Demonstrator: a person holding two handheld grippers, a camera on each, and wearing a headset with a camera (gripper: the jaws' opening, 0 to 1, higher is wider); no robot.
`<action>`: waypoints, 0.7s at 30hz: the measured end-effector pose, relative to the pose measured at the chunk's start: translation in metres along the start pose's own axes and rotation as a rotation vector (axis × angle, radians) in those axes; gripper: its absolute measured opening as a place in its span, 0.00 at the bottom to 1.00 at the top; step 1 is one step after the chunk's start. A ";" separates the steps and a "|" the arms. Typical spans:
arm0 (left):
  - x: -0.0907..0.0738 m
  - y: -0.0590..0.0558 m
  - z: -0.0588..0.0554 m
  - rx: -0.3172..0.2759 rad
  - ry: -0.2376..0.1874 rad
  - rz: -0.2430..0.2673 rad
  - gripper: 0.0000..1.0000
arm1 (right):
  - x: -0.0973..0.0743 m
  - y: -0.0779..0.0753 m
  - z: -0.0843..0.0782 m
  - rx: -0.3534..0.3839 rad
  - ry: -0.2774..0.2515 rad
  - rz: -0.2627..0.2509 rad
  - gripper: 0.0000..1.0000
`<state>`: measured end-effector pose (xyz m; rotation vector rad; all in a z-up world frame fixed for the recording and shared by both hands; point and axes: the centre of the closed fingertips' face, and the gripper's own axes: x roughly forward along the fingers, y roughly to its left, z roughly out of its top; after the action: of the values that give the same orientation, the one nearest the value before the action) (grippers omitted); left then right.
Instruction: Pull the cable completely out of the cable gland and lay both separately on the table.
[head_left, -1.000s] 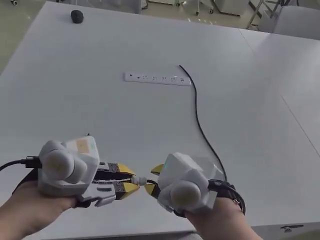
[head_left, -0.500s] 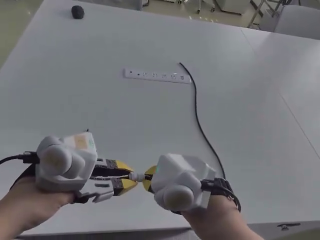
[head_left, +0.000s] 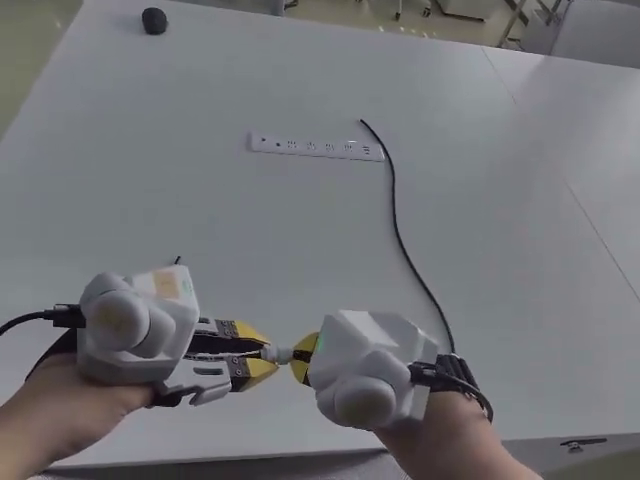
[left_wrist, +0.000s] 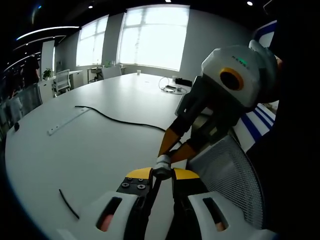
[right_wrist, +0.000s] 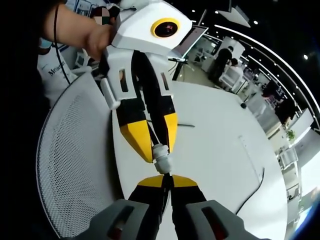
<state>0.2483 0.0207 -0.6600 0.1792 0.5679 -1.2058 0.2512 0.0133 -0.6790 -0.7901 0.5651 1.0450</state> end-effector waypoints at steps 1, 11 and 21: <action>0.000 0.000 0.000 0.001 0.001 0.000 0.15 | 0.000 0.000 0.000 0.012 -0.001 -0.002 0.00; -0.001 0.004 0.002 -0.006 -0.007 0.021 0.15 | -0.002 -0.010 -0.007 0.093 0.000 -0.040 0.00; -0.001 0.008 0.007 -0.010 -0.027 0.040 0.15 | -0.006 -0.023 -0.026 0.224 0.008 -0.081 0.00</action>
<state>0.2580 0.0221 -0.6548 0.1643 0.5442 -1.1644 0.2689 -0.0170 -0.6829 -0.6145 0.6398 0.8868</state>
